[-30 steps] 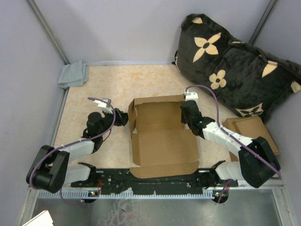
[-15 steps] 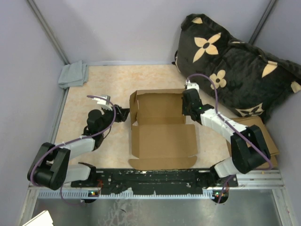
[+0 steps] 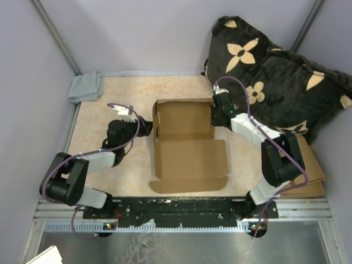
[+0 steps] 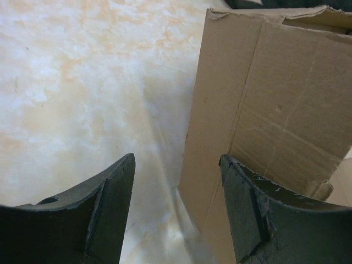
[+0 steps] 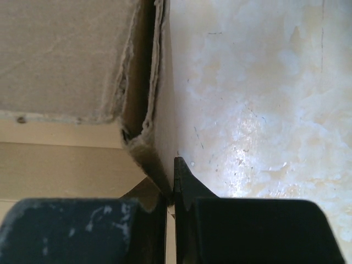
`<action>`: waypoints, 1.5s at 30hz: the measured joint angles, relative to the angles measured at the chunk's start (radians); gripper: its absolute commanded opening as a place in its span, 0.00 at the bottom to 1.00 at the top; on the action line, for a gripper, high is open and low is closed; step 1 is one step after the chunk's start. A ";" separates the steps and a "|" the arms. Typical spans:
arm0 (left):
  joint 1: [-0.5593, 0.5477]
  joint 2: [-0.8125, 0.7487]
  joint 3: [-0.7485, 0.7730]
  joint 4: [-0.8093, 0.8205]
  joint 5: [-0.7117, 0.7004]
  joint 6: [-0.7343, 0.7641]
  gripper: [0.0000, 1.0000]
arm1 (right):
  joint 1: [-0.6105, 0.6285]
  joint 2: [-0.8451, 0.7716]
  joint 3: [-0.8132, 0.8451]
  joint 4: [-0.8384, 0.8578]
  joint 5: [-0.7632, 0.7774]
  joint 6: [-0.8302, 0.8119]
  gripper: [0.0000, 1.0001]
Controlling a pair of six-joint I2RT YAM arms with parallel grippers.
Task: Fold the paper box
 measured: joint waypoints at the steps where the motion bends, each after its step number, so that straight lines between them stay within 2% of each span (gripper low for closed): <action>1: 0.001 0.005 0.015 -0.008 -0.009 0.004 0.70 | -0.005 0.011 0.013 -0.006 -0.006 -0.003 0.00; 9: 0.012 0.044 0.123 -0.093 -0.081 0.040 0.71 | -0.018 0.103 0.129 -0.060 -0.050 -0.022 0.00; 21: 0.018 0.180 0.340 -0.379 -0.225 0.055 0.73 | -0.058 0.237 0.286 -0.113 -0.137 -0.064 0.00; 28: 0.019 0.180 0.358 -0.470 -0.204 0.030 0.73 | -0.084 0.282 0.330 -0.127 -0.190 -0.062 0.00; 38: 0.019 -0.028 0.204 -0.374 -0.113 -0.029 0.75 | -0.086 0.283 0.331 -0.126 -0.208 -0.068 0.00; 45: 0.022 -0.055 0.196 -0.300 -0.029 -0.058 0.75 | -0.086 0.283 0.330 -0.126 -0.211 -0.068 0.00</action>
